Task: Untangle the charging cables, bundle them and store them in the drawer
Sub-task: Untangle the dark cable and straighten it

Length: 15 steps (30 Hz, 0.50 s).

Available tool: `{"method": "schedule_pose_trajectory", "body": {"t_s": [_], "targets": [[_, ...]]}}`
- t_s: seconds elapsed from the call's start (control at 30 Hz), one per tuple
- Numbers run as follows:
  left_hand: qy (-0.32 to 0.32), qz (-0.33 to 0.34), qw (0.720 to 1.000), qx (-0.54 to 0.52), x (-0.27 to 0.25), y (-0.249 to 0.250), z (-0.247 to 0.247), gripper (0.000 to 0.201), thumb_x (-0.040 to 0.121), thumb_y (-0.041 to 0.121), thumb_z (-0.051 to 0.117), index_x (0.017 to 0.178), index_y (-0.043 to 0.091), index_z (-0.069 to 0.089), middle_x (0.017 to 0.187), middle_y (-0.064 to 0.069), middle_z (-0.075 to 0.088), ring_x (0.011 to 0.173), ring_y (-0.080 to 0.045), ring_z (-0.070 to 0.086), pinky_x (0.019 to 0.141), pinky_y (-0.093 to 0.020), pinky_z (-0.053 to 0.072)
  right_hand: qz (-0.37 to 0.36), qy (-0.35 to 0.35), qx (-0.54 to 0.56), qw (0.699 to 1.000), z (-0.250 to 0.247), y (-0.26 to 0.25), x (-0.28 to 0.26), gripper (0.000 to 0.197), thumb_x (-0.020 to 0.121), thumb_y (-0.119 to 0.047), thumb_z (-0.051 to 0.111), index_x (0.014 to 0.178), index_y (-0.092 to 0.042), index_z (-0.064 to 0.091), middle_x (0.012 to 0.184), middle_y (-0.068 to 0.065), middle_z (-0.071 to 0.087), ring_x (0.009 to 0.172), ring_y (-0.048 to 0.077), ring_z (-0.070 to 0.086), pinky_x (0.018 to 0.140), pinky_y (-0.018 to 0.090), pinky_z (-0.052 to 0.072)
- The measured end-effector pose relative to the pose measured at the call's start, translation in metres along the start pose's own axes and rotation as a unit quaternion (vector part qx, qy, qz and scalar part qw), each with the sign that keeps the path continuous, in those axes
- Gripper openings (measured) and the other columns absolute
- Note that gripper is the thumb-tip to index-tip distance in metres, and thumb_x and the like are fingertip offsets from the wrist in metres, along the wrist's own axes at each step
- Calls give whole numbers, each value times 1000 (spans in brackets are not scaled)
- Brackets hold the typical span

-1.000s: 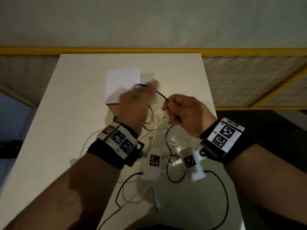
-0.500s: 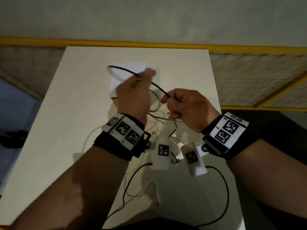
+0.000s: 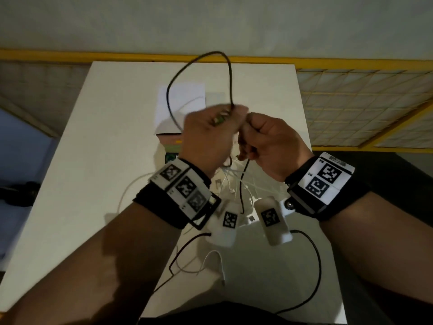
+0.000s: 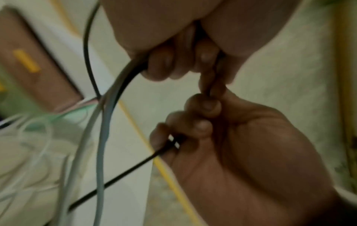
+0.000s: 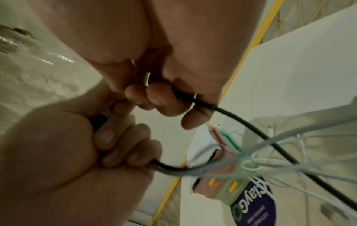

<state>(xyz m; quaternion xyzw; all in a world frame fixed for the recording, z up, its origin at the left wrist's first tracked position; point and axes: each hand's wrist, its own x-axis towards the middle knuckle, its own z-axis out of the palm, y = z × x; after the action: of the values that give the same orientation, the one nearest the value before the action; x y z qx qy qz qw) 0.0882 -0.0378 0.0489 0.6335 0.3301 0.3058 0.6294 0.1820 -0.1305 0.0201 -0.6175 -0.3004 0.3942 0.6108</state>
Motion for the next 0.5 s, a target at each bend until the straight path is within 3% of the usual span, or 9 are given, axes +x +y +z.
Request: {"method": "schedule_pose_trajectory", "body": {"t_s": [0.1, 0.17, 0.23, 0.37, 0.43, 0.5], "targets": [[120, -34, 987, -99, 21, 7, -13, 19, 84, 28, 75, 89, 11, 79, 58, 2, 63, 52, -14, 50, 63, -35, 43, -2, 9, -30, 1000, -4, 2, -1, 22, 94, -14, 54, 81, -18, 72, 55, 0, 44, 53, 16, 37, 66, 40, 39], [63, -20, 996, -53, 22, 5, -15, 23, 85, 32, 74, 83, 10, 78, 54, -3, 58, 52, -20, 50, 56, -34, 42, -5, 22, -39, 999, -7, 5, -2, 21, 92, -17, 53, 80, -20, 71, 55, 0, 43, 54, 16, 37, 69, 42, 40], [-16, 22, 999, 24, 6, 5, -4, 22, 87, 25, 72, 78, 7, 77, 56, -7, 65, 52, -15, 55, 52, -33, 45, -9, 20, -18, 1000, -6, 5, -2, 22, 92, -17, 52, 82, -20, 71, 55, -2, 43, 55, 17, 38, 70, 42, 42], [125, -8, 991, -49, 17, 8, -11, 27, 91, 31, 67, 87, 7, 78, 48, 12, 57, 48, -5, 48, 60, -26, 41, -15, 26, -33, 999, -5, 3, 1, 22, 93, -15, 52, 84, -23, 70, 59, -6, 48, 56, 14, 41, 73, 42, 43], [123, -14, 991, -47, 21, 7, -17, 30, 92, 34, 66, 88, 7, 77, 50, 10, 53, 48, -10, 44, 54, -28, 39, -3, 41, -28, 999, -10, 4, 0, 23, 95, -11, 51, 83, -20, 68, 58, -12, 53, 57, 15, 41, 75, 43, 40], [72, 4, 997, -32, 11, 8, -10, 22, 91, 27, 69, 88, 6, 76, 54, 4, 55, 46, -12, 43, 47, -27, 41, 1, 51, 8, 999, -13, 2, -1, 22, 94, -9, 51, 83, -17, 67, 58, -12, 54, 59, 17, 38, 76, 43, 41]]}}
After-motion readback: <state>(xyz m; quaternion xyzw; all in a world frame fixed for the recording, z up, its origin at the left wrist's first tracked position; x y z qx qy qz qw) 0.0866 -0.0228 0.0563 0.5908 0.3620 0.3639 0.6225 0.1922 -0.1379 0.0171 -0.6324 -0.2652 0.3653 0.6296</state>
